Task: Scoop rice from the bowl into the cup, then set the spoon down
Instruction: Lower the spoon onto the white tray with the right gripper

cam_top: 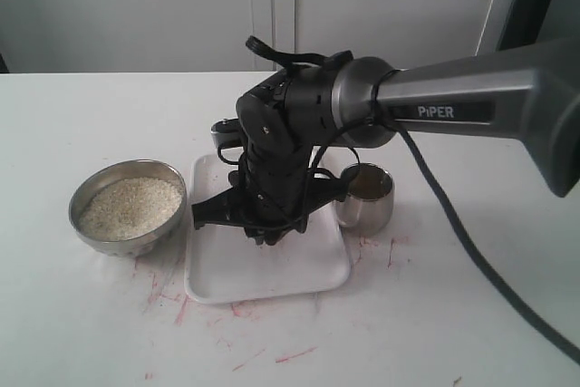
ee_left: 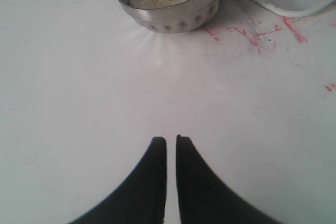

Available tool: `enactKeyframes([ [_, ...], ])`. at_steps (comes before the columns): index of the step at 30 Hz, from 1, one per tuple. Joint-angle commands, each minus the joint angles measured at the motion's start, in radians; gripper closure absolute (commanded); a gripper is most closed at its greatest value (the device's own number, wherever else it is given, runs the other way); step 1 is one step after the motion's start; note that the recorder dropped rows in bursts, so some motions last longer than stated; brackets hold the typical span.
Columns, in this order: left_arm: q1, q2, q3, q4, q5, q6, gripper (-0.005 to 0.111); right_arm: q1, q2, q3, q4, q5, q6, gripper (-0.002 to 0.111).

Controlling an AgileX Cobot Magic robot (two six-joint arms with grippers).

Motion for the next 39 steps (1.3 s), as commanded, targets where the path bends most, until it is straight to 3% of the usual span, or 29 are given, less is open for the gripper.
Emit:
enactKeyframes([
  [1,-0.007,-0.003,0.009,0.0,0.039,-0.006,0.092,0.001,0.006,-0.004,-0.011,-0.007,-0.004,0.108],
  [31,-0.007,-0.003,0.009,0.0,0.039,-0.006,0.092,0.001,0.023,-0.004,-0.009,-0.01,-0.043,0.108],
  [39,-0.007,-0.003,0.009,0.0,0.039,-0.006,0.092,0.001,0.023,-0.004,-0.007,-0.01,-0.043,0.091],
])
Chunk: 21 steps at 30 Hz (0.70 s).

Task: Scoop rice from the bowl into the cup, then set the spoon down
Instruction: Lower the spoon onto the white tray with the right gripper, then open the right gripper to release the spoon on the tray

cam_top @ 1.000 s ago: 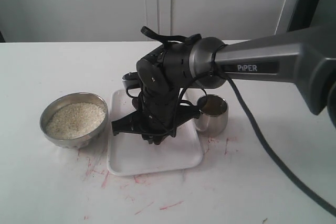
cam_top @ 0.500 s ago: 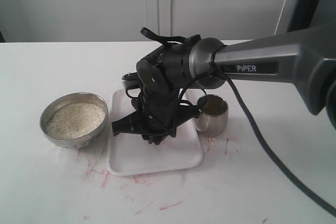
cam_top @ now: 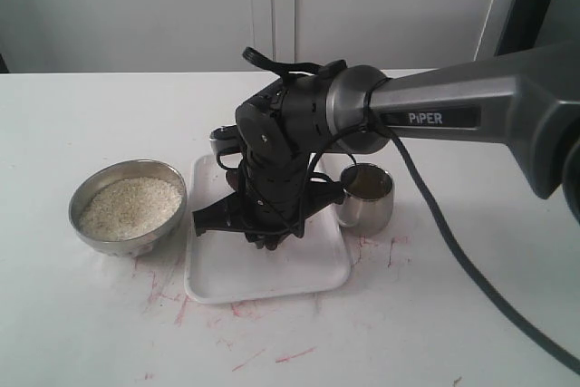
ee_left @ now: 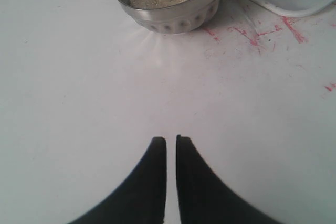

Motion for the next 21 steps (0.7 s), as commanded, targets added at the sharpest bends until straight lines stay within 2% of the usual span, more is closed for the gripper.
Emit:
enactKeyframes([
  [1,-0.007,-0.003,0.009,0.0,0.039,-0.006,0.092,0.001,0.0,-0.004,0.0,0.007,-0.012,0.09],
  [6,-0.007,-0.003,0.009,0.0,0.039,-0.006,0.092,0.001,0.0,-0.004,0.0,0.007,-0.012,0.084],
  [13,-0.007,-0.003,0.009,0.0,0.039,-0.006,0.092,0.001,0.0,-0.004,0.0,0.007,-0.012,0.068],
  [21,-0.007,-0.003,0.009,0.0,0.039,-0.006,0.092,0.001,0.0,-0.004,0.005,0.007,-0.01,0.067],
])
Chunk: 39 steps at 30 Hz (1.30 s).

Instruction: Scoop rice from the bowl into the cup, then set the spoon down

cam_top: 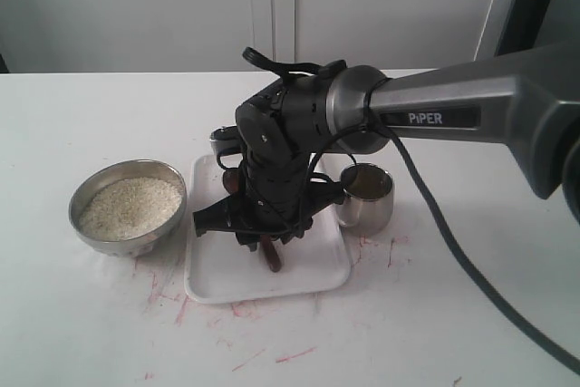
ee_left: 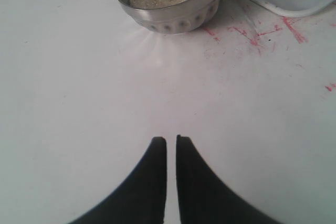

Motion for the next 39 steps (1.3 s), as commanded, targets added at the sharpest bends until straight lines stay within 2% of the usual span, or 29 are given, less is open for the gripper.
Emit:
enactKeyframes([
  [1,-0.007,-0.003,0.009,0.0,0.039,-0.006,0.092,0.001,0.0,-0.004,0.011,0.01,-0.009,0.069],
  [4,-0.007,-0.003,0.009,0.0,0.039,-0.006,0.092,0.001,-0.004,-0.004,0.011,0.03,-0.024,0.085],
  [6,-0.007,-0.003,0.009,0.0,0.039,-0.006,0.092,0.001,-0.013,-0.004,0.011,0.052,-0.044,0.103],
  [7,-0.007,-0.003,0.009,0.0,0.039,-0.006,0.092,0.001,-0.019,-0.004,0.011,0.054,-0.05,0.108],
  [12,-0.007,-0.003,0.009,0.0,0.039,-0.006,0.092,0.001,-0.082,-0.003,0.004,0.041,-0.064,0.108],
  [20,-0.007,-0.003,0.009,0.0,0.039,-0.006,0.092,0.001,-0.272,0.076,-0.002,-0.138,-0.15,0.108],
  [34,-0.007,-0.003,0.009,0.0,0.039,-0.006,0.092,0.001,-0.673,0.382,-0.003,-0.498,-0.326,0.108],
  [39,-0.007,-0.003,0.009,0.0,0.039,-0.006,0.092,0.001,-0.82,0.481,-0.003,-0.562,-0.349,0.108],
])
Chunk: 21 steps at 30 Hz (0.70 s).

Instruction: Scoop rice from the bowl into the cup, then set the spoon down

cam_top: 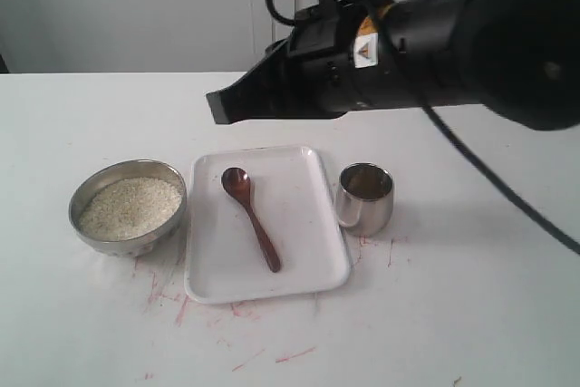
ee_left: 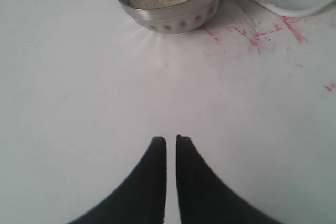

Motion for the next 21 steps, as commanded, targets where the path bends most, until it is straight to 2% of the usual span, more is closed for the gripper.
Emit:
enactKeyframes([
  [1,-0.007,-0.003,0.009,0.0,0.039,-0.006,0.092,0.001,-0.131,0.087,-0.006,-0.057,-0.029,0.108],
  [21,-0.007,-0.003,0.009,0.0,0.039,-0.006,0.092,0.001,-0.732,0.495,-0.002,-0.141,-0.048,0.108],
])
